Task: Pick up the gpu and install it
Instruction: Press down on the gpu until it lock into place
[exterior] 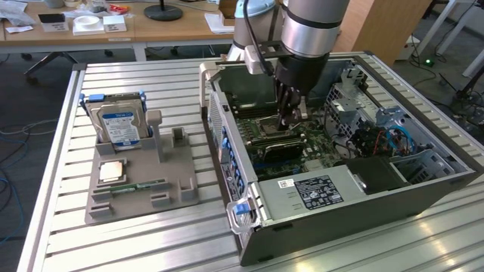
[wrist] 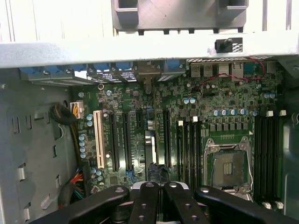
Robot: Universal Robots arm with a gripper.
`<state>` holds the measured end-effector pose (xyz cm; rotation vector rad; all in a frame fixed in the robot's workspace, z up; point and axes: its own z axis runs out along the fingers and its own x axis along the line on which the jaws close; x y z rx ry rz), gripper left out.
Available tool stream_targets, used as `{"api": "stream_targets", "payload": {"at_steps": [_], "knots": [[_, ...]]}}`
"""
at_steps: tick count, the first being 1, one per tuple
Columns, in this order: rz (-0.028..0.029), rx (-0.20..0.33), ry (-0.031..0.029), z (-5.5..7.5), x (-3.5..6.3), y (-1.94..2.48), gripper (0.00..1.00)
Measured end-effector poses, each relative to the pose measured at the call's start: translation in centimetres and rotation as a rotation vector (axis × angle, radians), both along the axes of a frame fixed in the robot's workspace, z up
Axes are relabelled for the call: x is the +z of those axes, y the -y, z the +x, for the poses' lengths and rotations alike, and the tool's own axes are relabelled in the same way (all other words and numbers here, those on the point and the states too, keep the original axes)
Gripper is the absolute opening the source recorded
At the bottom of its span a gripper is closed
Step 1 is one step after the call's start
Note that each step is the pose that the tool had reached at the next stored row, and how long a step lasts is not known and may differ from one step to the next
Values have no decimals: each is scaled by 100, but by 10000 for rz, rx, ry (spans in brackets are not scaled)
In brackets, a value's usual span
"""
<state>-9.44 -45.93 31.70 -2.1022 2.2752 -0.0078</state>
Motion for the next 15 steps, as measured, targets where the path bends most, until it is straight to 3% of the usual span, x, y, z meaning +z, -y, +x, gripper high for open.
{"api": "stream_targets", "payload": {"at_steps": [7, 15], "knots": [[2, 1, 1, -8, -35, -32, 11], [0, 0, 0, -9, -139, -44, 11]]}}
